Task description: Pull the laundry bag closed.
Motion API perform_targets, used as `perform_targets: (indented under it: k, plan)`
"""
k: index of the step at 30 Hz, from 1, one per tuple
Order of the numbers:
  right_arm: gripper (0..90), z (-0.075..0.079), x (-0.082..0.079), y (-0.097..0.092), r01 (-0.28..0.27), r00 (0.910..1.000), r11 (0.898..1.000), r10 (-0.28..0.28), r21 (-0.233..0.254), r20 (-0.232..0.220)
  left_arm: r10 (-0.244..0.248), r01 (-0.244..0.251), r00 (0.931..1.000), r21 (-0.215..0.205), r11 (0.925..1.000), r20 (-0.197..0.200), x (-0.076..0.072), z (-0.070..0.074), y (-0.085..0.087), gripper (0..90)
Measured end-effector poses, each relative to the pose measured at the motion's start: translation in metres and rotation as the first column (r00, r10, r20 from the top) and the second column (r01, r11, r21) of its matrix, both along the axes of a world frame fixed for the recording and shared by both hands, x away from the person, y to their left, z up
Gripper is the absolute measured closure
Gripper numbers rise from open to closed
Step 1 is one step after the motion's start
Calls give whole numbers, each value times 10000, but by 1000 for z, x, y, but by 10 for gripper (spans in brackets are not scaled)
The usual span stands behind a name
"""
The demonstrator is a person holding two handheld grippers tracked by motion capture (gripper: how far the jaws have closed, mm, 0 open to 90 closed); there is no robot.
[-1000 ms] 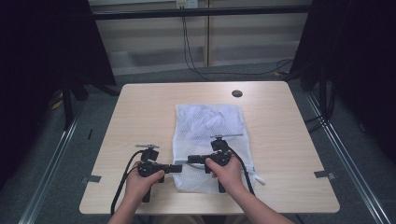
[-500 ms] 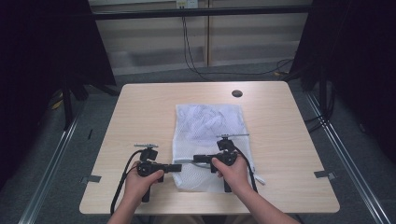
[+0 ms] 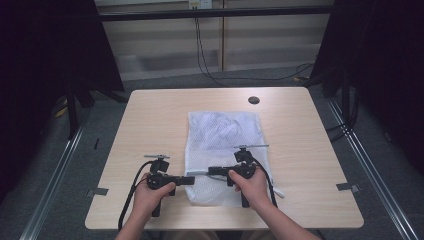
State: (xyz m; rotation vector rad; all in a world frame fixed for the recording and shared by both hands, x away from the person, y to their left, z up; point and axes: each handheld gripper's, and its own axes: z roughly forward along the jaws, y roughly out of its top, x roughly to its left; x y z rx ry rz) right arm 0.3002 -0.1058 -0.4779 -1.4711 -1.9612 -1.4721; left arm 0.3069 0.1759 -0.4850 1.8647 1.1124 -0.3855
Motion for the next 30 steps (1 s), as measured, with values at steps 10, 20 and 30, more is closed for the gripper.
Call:
perform_targets:
  k: [10,20,30]
  plan:
    - [877,-2,1,-1,-85,10000,10000,85,34,-27,27,-27,10000,33,10000,-7,-1,0,0,878]
    - [877,-1,1,-3,-142,9998,9999,143,98,-100,-15,15,10000,16,10000,84,-1,-1,-1,878]
    - [877,-3,1,-5,-125,9998,9997,127,195,-140,-98,98,9999,29,9999,34,-1,-1,-2,878]
